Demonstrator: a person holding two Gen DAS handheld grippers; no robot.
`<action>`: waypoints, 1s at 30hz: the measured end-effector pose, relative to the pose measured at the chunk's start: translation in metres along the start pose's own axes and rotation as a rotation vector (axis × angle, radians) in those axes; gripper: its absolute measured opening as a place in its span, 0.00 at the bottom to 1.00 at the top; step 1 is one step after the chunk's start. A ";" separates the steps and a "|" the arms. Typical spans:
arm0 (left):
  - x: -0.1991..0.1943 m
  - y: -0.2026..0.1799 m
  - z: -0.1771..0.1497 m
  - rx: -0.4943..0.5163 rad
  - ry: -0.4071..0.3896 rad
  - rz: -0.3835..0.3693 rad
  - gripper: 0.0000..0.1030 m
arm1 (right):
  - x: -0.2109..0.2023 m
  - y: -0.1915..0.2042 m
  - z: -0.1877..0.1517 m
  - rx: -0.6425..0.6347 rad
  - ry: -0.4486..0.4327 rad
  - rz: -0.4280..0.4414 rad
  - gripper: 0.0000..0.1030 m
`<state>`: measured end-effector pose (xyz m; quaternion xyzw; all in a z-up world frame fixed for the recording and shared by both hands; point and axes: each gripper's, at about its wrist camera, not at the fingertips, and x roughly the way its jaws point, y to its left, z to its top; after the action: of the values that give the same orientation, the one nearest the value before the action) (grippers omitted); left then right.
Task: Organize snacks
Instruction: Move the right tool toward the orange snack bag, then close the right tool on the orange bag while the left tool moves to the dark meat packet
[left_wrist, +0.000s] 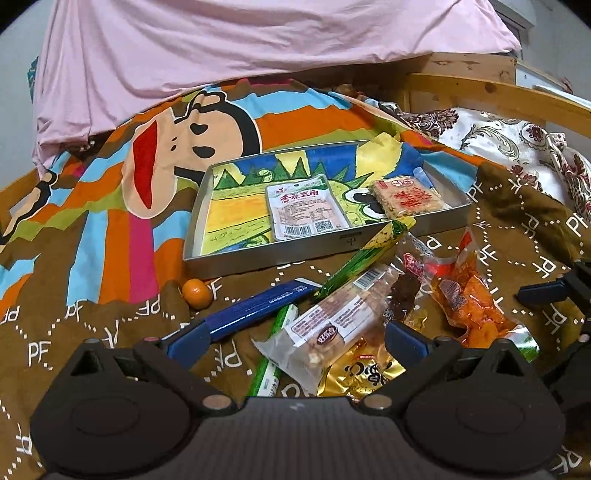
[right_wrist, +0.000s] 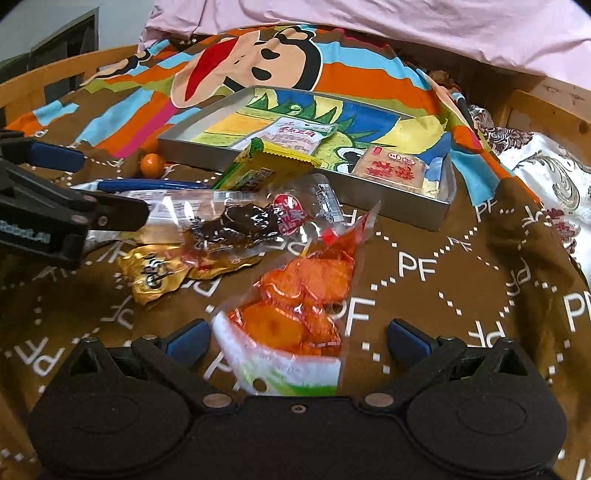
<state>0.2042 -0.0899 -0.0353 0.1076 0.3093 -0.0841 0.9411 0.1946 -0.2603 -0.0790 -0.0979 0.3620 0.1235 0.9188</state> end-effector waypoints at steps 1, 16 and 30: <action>0.001 0.000 0.001 -0.003 0.003 -0.005 1.00 | 0.003 0.002 0.000 -0.011 -0.002 -0.011 0.99; 0.002 -0.002 0.002 0.001 0.015 -0.238 1.00 | 0.003 -0.002 0.008 -0.223 0.045 -0.144 0.99; 0.028 0.002 0.003 -0.179 0.036 -0.407 0.99 | 0.000 -0.014 0.005 -0.286 0.058 -0.091 0.99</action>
<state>0.2292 -0.0913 -0.0494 -0.0397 0.3476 -0.2426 0.9048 0.2024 -0.2725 -0.0740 -0.2475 0.3622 0.1292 0.8893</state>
